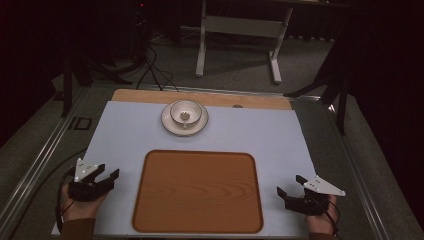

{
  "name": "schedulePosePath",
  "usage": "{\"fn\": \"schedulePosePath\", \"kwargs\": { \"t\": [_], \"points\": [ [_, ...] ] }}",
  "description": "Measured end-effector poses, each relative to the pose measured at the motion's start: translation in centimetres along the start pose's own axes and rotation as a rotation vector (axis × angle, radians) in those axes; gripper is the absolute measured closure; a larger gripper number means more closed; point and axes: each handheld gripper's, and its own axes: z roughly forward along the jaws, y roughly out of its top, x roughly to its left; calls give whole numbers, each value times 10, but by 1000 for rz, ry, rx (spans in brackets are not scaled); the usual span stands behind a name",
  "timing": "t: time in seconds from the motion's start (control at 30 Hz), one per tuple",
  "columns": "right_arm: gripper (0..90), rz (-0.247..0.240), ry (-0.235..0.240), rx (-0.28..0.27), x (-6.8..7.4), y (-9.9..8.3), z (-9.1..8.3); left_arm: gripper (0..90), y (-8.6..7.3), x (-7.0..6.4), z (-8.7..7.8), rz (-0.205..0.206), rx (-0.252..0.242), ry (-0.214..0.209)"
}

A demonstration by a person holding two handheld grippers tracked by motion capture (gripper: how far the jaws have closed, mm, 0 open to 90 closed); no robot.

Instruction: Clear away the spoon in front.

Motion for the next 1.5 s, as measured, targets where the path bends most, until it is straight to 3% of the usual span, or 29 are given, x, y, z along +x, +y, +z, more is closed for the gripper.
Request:
{"fn": "schedulePosePath", "kwargs": {
  "t": [0.43, 1.17, 1.5],
  "points": [
    [140, -12, 20, -6, 3, 2, 3, 451, 4, -7, 4, 21, -7, -9],
    [139, -16, 26, -19, 4, 3, 3, 452, 36, -21, 2, 59, -89, -67],
    [139, -17, 28, -21, 4, 4, 2, 447, 54, -34, 7, 98, -101, -83]
  ]
}}
